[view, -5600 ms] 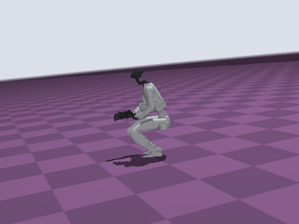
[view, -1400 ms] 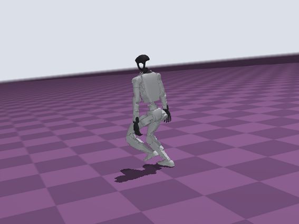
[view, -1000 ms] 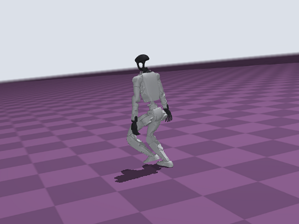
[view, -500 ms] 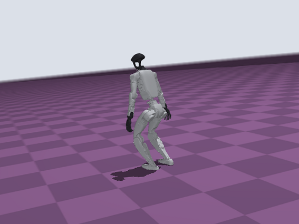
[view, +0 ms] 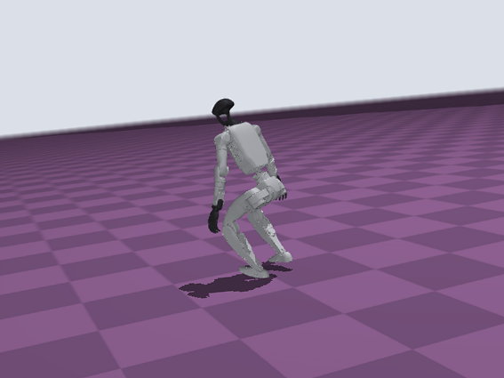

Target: Sport exercise

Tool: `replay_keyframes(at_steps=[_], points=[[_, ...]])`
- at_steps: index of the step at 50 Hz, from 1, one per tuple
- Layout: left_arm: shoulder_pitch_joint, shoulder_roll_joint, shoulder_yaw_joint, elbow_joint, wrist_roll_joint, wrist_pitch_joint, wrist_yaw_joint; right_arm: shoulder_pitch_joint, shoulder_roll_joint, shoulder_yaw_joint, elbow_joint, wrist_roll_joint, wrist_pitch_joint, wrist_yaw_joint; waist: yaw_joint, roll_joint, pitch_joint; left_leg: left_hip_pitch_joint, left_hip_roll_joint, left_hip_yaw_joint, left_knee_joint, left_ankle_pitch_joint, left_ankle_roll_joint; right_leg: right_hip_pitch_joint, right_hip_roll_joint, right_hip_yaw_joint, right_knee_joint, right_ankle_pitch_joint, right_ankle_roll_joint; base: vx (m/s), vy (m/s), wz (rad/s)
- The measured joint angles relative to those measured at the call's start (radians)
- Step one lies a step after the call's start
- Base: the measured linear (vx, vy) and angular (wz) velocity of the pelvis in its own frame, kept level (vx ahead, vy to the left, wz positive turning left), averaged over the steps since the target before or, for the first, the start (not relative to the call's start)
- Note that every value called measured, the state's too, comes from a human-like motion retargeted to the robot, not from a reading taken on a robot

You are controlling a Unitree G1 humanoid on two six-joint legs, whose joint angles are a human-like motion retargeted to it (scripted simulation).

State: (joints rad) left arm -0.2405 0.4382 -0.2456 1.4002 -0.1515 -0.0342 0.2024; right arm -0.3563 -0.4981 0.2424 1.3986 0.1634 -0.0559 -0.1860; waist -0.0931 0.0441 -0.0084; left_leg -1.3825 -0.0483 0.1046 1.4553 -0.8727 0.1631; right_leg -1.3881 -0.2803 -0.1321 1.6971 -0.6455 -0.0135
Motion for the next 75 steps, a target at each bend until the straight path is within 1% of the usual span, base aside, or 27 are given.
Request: replay_keyframes(at_steps=[5, 7, 10, 16, 21, 25, 30, 34, 38, 42, 47, 49, 53, 57, 61, 68, 70, 75], points=[[-0.038, 0.007, -0.006, -0.011, -0.066, 0.003, 0.010, -0.024, 0.005, -0.010, -0.017, 0.044, 0.001, -0.028, -0.003, 0.015, 0.003, -0.129, 0.014, -0.012, 0.076, 0.000, 0.006, -0.106, 0.019, 0.003, 0.032, -0.016, -0.019, -0.09, 0.04, -0.10], [-0.052, 0.006, -0.012, -0.019, -0.096, 0.006, 0.007, -0.028, 0.010, -0.014, -0.020, 0.062, 0.004, -0.031, -0.007, 0.018, 0.008, -0.177, 0.014, -0.010, 0.106, 0.000, 0.002, -0.143, 0.014, 0.002, 0.049, -0.033, -0.025, -0.09, 0.01, 0.10], [-0.074, -0.002, -0.026, -0.032, -0.144, 0.015, 0.001, -0.032, 0.018, -0.021, -0.018, 0.088, 0.015, -0.032, -0.024, 0.006, 0.058, -0.187, 0.002, 0.012, 0.133, 0.000, 0.001, -0.154, -0.016, 0.015, 0.091, -0.080, -0.046, -0.11, 0.00, 0.48], [-0.129, -0.030, -0.052, -0.046, -0.210, 0.044, -0.016, -0.053, 0.032, -0.036, -0.004, 0.134, 0.045, -0.017, -0.060, -0.014, 0.207, -0.187, -0.020, 0.060, 0.204, 0.000, -0.009, -0.142, -0.102, 0.029, 0.193, -0.164, -0.062, -0.12, -0.01, 0.57], [-0.168, -0.068, -0.078, -0.035, -0.229, 0.069, -0.030, -0.068, 0.041, -0.042, 0.017, 0.166, 0.064, -0.004, -0.066, -0.018, 0.307, -0.187, -0.020, 0.089, 0.238, 0.000, -0.008, -0.139, -0.144, 0.037, 0.250, -0.206, -0.080, -0.11, -0.01, 0.29], [-0.186, -0.098, -0.103, -0.015, -0.226, 0.080, -0.042, -0.068, 0.046, -0.044, 0.034, 0.184, 0.073, 0.009, -0.067, -0.017, 0.354, -0.187, -0.023, 0.104, 0.245, 0.000, -0.007, -0.140, -0.164, 0.043, 0.273, -0.226, -0.093, -0.05, -0.01, 0.16], [-0.197, -0.121, -0.124, 0.010, -0.216, 0.090, -0.065, -0.065, 0.052, -0.040, 0.052, 0.209, 0.079, 0.030, -0.060, -0.012, 0.371, -0.187, -0.021, 0.111, 0.237, 0.000, -0.004, -0.148, -0.168, 0.047, 0.272, -0.227, -0.105, 0.00, 0.00, 0.00], [-0.193, -0.144, -0.134, 0.025, -0.208, 0.097, -0.090, -0.054, 0.068, -0.036, 0.066, 0.222, 0.084, 0.055, -0.054, -0.005, 0.347, -0.187, -0.023, 0.110, 0.213, 0.000, -0.009, -0.152, -0.162, 0.045, 0.251, -0.227, -0.109, 0.06, -0.04, 0.05], [-0.177, -0.157, -0.135, 0.025, -0.189, 0.097, -0.110, -0.034, 0.081, -0.031, 0.071, 0.222, 0.086, 0.075, -0.045, 0.004, 0.287, -0.187, -0.024, 0.098, 0.179, 0.000, -0.012, -0.151, -0.142, 0.039, 0.214, -0.227, -0.117, 0.12, -0.06, 0.00], [-0.151, -0.160, -0.134, 0.026, -0.161, 0.095, -0.128, -0.012, 0.090, -0.025, 0.070, 0.212, 0.084, 0.086, -0.034, 0.016, 0.190, -0.187, -0.025, 0.078, 0.135, 0.000, -0.013, -0.146, -0.108, 0.028, 0.157, -0.226, -0.131, 0.17, -0.07, -0.07], [-0.109, -0.155, -0.126, 0.020, -0.123, 0.084, -0.155, 0.017, 0.094, -0.017, 0.056, 0.197, 0.077, 0.102, 0.004, 0.032, 0.036, -0.181, 0.004, 0.040, 0.090, 0.000, -0.028, -0.125, -0.029, 0.008, 0.046, -0.196, -0.144, 0.20, -0.06, -0.44], [-0.092, -0.149, -0.122, 0.014, -0.106, 0.077, -0.168, 0.029, 0.092, -0.015, 0.047, 0.189, 0.074, 0.112, 0.017, 0.032, 0.003, -0.136, 0.015, 0.031, 0.065, 0.000, -0.044, -0.078, -0.001, 0.005, -0.002, -0.184, -0.136, 0.19, -0.05, -0.36], [-0.059, -0.137, -0.107, -0.005, -0.075, 0.060, -0.182, 0.051, 0.084, -0.014, 0.029, 0.173, 0.065, 0.124, 0.029, 0.023, -0.031, 0.007, 0.020, 0.017, -0.002, 0.000, -0.078, 0.055, 0.037, 0.012, -0.087, -0.155, -0.118, 0.19, -0.05, -0.13], [-0.032, -0.125, -0.088, -0.025, -0.052, 0.042, -0.183, 0.067, 0.072, -0.017, 0.015, 0.153, 0.057, 0.129, 0.021, 0.021, -0.055, 0.136, 0.011, -0.002, -0.078, 0.023, -0.117, 0.171, 0.079, 0.043, -0.158, -0.101, -0.069, 0.16, -0.05, 0.17], [-0.011, -0.114, -0.069, -0.035, -0.031, 0.032, -0.180, 0.075, 0.060, -0.016, 0.010, 0.126, 0.054, 0.132, 0.008, 0.016, -0.073, 0.250, -0.001, -0.028, -0.145, 0.046, -0.152, 0.272, 0.113, 0.078, -0.219, -0.069, -0.025, 0.12, -0.06, 0.26], [0.018, -0.095, -0.038, -0.026, 0.004, 0.023, -0.180, 0.080, 0.054, -0.007, 0.032, 0.073, 0.057, 0.146, -0.007, -0.010, -0.096, 0.391, -0.015, -0.075, -0.220, 0.062, -0.191, 0.412, 0.144, 0.103, -0.303, -0.081, -0.005, 0.09, -0.10, 0.22], [0.024, -0.092, -0.030, -0.022, 0.017, 0.022, -0.183, 0.081, 0.057, -0.002, 0.040, 0.058, 0.059, 0.153, -0.009, -0.022, -0.103, 0.420, -0.017, -0.083, -0.238, 0.062, -0.203, 0.441, 0.141, 0.097, -0.317, -0.086, 0.005, 0.07, -0.14, 0.20], [0.044, -0.094, -0.012, -0.003, 0.046, 0.025, -0.196, 0.087, 0.071, 0.010, 0.063, 0.021, 0.065, 0.171, -0.010, -0.047, -0.116, 0.485, -0.017, -0.107, -0.280, 0.066, -0.222, 0.510, 0.137, 0.069, -0.351, -0.109, 0.007, 0.07, -0.15, 0.17]])
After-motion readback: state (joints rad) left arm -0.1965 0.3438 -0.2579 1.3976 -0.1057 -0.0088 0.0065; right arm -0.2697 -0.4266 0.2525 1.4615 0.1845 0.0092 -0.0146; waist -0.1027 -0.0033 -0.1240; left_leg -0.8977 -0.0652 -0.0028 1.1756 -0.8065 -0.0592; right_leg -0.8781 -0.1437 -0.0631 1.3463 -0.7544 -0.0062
